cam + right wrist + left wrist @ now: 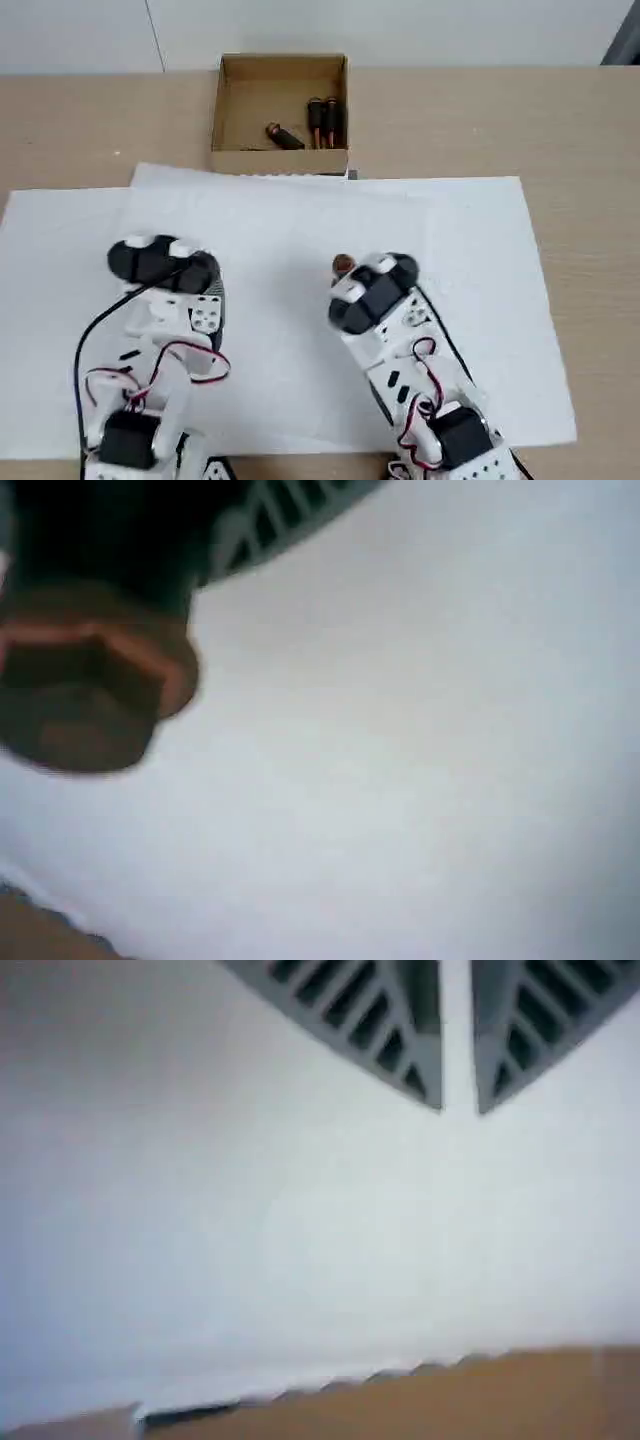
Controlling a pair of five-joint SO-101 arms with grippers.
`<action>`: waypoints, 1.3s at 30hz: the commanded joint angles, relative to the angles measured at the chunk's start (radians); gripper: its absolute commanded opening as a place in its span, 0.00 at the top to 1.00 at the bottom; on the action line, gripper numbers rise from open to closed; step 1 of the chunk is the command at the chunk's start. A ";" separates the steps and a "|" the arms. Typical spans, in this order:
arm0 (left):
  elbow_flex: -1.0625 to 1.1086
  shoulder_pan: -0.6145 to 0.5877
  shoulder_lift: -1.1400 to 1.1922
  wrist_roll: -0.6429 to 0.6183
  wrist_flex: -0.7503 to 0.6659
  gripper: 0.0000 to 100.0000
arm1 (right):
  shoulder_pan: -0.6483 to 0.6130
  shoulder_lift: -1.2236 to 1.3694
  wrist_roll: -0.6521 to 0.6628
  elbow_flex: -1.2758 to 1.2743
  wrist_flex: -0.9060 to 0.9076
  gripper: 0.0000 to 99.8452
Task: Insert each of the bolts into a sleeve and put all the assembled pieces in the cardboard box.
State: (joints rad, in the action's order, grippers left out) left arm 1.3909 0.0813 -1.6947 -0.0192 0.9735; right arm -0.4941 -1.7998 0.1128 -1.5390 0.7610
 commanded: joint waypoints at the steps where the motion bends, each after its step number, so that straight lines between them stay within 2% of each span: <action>1: 0.077 -0.077 -0.011 0.077 -0.106 1.00 | 0.077 -0.001 -0.046 0.087 0.041 1.00; 8: 0.179 -0.091 -0.011 0.110 -0.198 1.00 | 0.111 0.028 -0.095 0.265 0.166 1.00; 13: 0.263 -0.092 -0.011 0.112 -0.233 1.00 | 0.117 0.236 -0.064 0.433 0.153 1.00; 21: 0.292 -0.091 -0.011 0.112 -0.279 1.00 | 0.119 0.713 -0.058 0.733 -0.007 1.00; 29: 0.297 -0.091 -0.005 0.112 -0.275 1.00 | 0.119 1.178 0.044 1.049 -0.186 1.00; 31: 0.297 -0.091 -0.009 0.112 -0.235 0.99 | 0.119 1.285 0.063 1.132 -0.220 1.00; 39: 0.297 -0.091 -0.011 0.114 -0.221 0.99 | 0.128 1.672 0.121 1.482 -0.291 1.00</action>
State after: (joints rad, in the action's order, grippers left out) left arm 1.6932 -0.0077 -1.6947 0.0882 0.7495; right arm -0.3775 -0.2179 0.2125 -0.2256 0.5125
